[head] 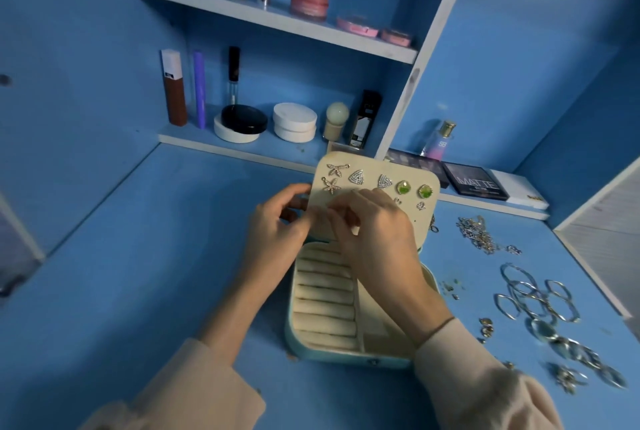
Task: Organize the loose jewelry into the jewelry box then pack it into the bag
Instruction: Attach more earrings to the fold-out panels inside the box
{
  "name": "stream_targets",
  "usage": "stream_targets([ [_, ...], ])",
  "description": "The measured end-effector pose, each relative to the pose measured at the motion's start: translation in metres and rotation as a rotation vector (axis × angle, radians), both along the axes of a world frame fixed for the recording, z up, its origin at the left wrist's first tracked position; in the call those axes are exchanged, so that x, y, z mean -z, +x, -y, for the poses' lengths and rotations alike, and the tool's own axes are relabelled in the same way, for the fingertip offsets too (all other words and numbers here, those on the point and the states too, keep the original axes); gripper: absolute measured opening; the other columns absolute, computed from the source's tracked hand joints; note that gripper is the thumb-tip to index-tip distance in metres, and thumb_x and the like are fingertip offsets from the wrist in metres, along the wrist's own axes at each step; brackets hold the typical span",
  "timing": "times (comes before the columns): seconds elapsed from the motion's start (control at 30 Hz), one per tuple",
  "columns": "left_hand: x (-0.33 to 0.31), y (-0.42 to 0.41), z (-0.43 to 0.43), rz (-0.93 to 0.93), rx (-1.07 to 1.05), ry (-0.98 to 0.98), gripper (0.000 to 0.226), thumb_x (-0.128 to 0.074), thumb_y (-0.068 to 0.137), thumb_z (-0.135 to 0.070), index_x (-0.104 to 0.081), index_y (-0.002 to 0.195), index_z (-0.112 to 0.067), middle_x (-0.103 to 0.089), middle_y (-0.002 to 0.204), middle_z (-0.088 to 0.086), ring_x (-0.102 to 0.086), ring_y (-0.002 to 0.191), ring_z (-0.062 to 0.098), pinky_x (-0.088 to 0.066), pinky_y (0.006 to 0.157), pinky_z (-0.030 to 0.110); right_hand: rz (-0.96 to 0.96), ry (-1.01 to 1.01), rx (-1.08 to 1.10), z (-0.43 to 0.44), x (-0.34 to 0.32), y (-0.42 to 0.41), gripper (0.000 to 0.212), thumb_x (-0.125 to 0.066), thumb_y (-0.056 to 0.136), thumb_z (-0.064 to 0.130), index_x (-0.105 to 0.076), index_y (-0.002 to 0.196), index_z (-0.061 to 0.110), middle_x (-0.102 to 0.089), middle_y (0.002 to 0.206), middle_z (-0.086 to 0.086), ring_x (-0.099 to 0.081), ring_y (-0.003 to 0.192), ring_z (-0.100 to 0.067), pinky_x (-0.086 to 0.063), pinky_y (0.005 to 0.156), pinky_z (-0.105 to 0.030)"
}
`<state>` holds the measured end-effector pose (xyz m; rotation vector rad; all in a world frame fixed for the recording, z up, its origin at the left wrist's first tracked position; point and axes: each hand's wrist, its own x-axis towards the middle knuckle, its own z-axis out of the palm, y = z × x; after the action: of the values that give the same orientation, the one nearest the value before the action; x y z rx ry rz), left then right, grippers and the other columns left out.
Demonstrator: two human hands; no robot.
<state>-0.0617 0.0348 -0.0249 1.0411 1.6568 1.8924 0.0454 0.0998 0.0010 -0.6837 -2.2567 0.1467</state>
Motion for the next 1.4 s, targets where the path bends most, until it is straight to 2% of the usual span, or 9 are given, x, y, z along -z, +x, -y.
stream_targets([
  [0.4,-0.005,0.002,0.003,0.030,0.019,-0.003,0.032,-0.063,0.085,-0.005,-0.065,0.088,-0.037,-0.068,0.079,-0.009,-0.059,0.073,-0.002,-0.044,0.062,0.008,-0.005,-0.037,0.030,0.000,-0.003,0.000,0.012,-0.061,0.078,0.020,-0.072,0.082,0.015,-0.067,0.076,0.002,-0.058,0.072,-0.019,-0.046,0.059,-0.029],
  [0.53,-0.001,0.001,0.002,0.033,0.025,-0.016,0.031,-0.065,0.084,-0.007,-0.066,0.090,-0.038,-0.069,0.082,-0.007,-0.063,0.080,0.010,-0.050,0.068,0.019,-0.050,-0.170,-0.003,0.001,-0.010,0.016,0.020,-0.056,0.079,0.019,-0.074,0.088,0.015,-0.062,0.069,0.004,-0.053,0.064,-0.013,-0.045,0.059,-0.029],
  [0.6,0.001,0.001,0.001,0.031,0.020,-0.025,0.027,-0.067,0.083,-0.008,-0.067,0.092,-0.034,-0.070,0.083,-0.007,-0.063,0.081,0.013,-0.050,0.070,0.024,-0.054,-0.250,-0.019,-0.001,-0.016,0.028,0.016,-0.060,0.081,0.016,-0.074,0.089,0.017,-0.060,0.066,0.013,-0.053,0.061,-0.006,-0.042,0.060,-0.018],
  [0.67,0.001,0.001,0.000,0.030,0.007,-0.026,0.024,-0.068,0.083,-0.010,-0.067,0.092,-0.032,-0.070,0.082,-0.007,-0.063,0.077,0.012,-0.048,0.066,0.020,-0.045,-0.350,-0.032,-0.004,-0.021,0.041,0.016,-0.065,0.083,0.007,-0.074,0.090,0.019,-0.055,0.059,0.020,-0.053,0.059,0.000,-0.037,0.057,-0.009],
  [0.73,0.001,0.002,0.000,0.015,-0.003,-0.021,0.022,-0.069,0.082,-0.011,-0.066,0.091,-0.032,-0.070,0.081,-0.007,-0.062,0.075,0.011,-0.045,0.063,0.015,-0.026,-0.412,-0.037,-0.006,-0.025,0.054,0.020,-0.065,0.083,0.004,-0.074,0.087,0.021,-0.055,0.056,0.014,-0.051,0.055,-0.001,-0.036,0.056,-0.007],
  [0.83,0.002,0.001,-0.001,-0.030,-0.023,-0.009,0.019,-0.071,0.083,-0.014,-0.066,0.088,-0.031,-0.070,0.079,-0.007,-0.063,0.074,0.015,-0.044,0.063,0.017,0.031,-0.432,-0.014,-0.011,-0.030,0.074,0.017,-0.065,0.084,0.006,-0.073,0.085,0.021,-0.060,0.060,0.002,-0.050,0.050,-0.002,-0.035,0.052,-0.008],
  [1.07,0.005,-0.001,-0.001,-0.066,-0.027,0.020,0.017,-0.070,0.083,-0.013,-0.065,0.087,-0.029,-0.068,0.076,-0.007,-0.058,0.066,0.006,-0.043,0.061,0.016,0.187,-0.451,0.094,-0.040,-0.030,0.121,0.015,-0.065,0.084,0.009,-0.070,0.082,0.024,-0.061,0.066,-0.003,-0.052,0.060,-0.006,-0.039,0.057,-0.010],
  [1.23,0.005,-0.002,-0.002,-0.075,-0.035,0.026,0.021,-0.071,0.082,-0.013,-0.064,0.085,-0.033,-0.069,0.076,-0.006,-0.059,0.069,0.009,-0.046,0.066,0.024,0.411,-0.465,0.154,-0.064,-0.023,0.146,0.025,-0.066,0.083,0.011,-0.066,0.076,0.034,-0.069,0.077,-0.001,-0.061,0.073,-0.014,-0.044,0.067,-0.017],
  [1.4,0.005,-0.001,-0.002,-0.077,-0.031,0.028,0.022,-0.070,0.082,-0.013,-0.063,0.084,-0.034,-0.068,0.072,-0.018,-0.058,0.067,0.004,-0.044,0.064,0.018,0.555,-0.512,0.174,-0.071,-0.015,0.155,0.027,-0.065,0.082,0.011,-0.064,0.075,0.036,-0.069,0.077,0.007,-0.065,0.073,-0.015,-0.044,0.067,-0.012],
])
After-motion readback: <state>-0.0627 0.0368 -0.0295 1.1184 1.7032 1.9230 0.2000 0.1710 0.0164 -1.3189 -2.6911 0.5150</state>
